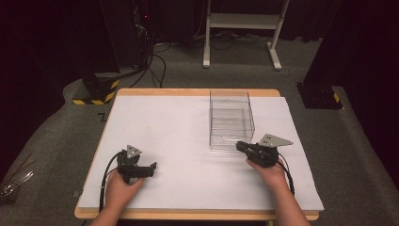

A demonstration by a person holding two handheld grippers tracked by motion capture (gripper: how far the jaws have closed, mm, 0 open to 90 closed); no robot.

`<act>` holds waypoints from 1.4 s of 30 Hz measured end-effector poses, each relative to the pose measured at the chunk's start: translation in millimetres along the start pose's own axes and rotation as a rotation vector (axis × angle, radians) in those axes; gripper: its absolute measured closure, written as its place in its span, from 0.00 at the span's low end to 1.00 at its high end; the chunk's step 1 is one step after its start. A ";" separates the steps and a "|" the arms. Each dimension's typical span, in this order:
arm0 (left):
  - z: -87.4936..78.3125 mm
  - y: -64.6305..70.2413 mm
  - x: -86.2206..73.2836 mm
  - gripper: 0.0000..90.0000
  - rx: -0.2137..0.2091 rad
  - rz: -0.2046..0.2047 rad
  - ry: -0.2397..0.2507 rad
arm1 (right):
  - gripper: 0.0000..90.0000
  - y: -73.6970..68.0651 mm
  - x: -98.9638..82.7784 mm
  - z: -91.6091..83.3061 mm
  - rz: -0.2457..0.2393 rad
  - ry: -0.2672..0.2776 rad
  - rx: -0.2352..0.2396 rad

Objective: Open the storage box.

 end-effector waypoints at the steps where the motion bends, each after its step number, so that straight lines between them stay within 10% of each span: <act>1: 0.0 0.0 0.0 0.04 0.000 0.000 0.000 | 0.91 -0.9 -0.4 -0.9 0.002 0.001 0.002; 42: 0.0 0.0 0.0 0.04 0.000 0.000 0.000 | 0.93 -33.8 -15.0 -42.5 0.006 0.021 0.062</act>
Point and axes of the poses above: each handheld gripper's, and its own axes: z roughly forward along the jaws, x roughly out of its top, y roughly to its right, the point moved 9 cm from there along z, roughly forward along the jaws, and after that the axes turned 9 degrees about y, right-handed, at the moved point
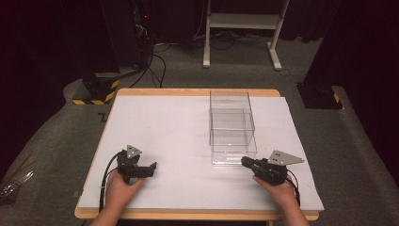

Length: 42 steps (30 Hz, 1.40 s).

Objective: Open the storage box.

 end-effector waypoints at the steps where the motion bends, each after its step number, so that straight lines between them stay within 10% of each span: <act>1: 0.0 0.0 0.0 0.04 0.000 0.000 0.000 | 0.93 -0.4 -0.5 -0.5 0.000 0.000 -0.001; 42: 0.3 -0.4 0.2 0.03 -0.004 -0.001 0.000 | 0.95 -25.4 -14.2 -31.5 -0.026 0.000 0.036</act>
Point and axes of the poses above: each handheld gripper's, and its own axes: z roughly forward along the jaws, x roughly out of its top, y roughly to its right, the point moved 9 cm from there along z, roughly forward along the jaws, and after that the axes turned 9 degrees about y, right-handed, at the moved point
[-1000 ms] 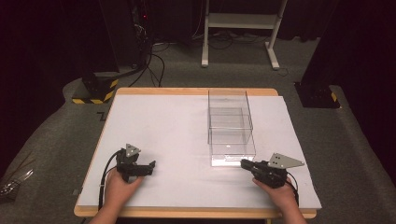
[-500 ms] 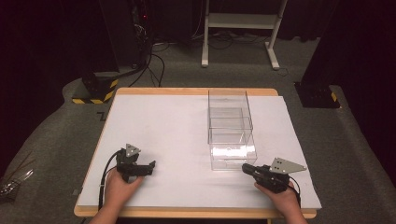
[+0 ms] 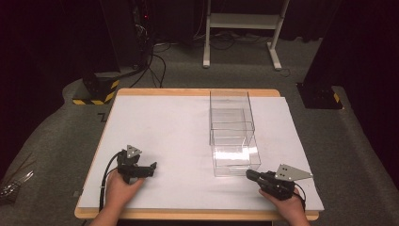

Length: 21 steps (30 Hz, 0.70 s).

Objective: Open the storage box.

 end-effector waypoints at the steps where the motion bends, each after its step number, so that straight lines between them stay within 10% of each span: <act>1: 0.0 0.0 0.0 0.03 0.000 0.000 0.000 | 0.95 -0.9 -0.1 -0.7 -0.001 0.000 0.005; 21: 0.3 0.2 0.1 0.03 -0.002 -0.001 -0.002 | 0.96 -12.0 -1.7 -7.6 -0.021 -0.004 0.069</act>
Point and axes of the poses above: each handheld gripper's, and its own axes: z roughly forward along the jaws, x roughly out of its top, y roughly to its right, the point moved 9 cm from there along z, roughly forward along the jaws, and after that the axes turned 9 degrees about y, right-handed, at the moved point
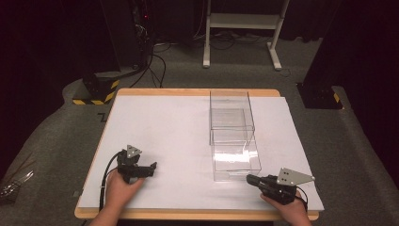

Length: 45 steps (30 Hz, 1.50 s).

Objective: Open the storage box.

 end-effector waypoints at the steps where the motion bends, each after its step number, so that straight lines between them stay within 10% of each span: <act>1: 0.0 0.0 0.0 0.03 0.000 0.000 0.000 | 0.95 -0.9 0.2 0.1 -0.002 0.001 0.005; 10: 0.1 0.0 0.0 0.03 0.000 0.000 0.000 | 0.89 -1.7 15.8 -12.7 -0.001 0.101 0.012; 23: 0.1 0.3 -0.1 0.03 0.000 -0.002 0.002 | 0.82 14.4 36.1 -16.5 -0.030 0.195 -0.120; 37: 0.0 0.1 -0.1 0.03 0.001 0.001 0.003 | 0.76 75.8 27.9 -35.2 -0.003 0.174 -0.546; 45: 0.0 0.3 -0.1 0.03 0.000 -0.001 0.003 | 0.61 97.6 5.2 -42.0 0.069 0.073 -0.680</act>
Point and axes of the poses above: each handheld gripper's, and its own axes: z roughly forward along the jaws, x roughly out of its top, y roughly to its right, the point moved 9 cm from there along z, roughly forward along the jaws, and after that the axes turned 9 degrees about y, right-handed, at the moved point
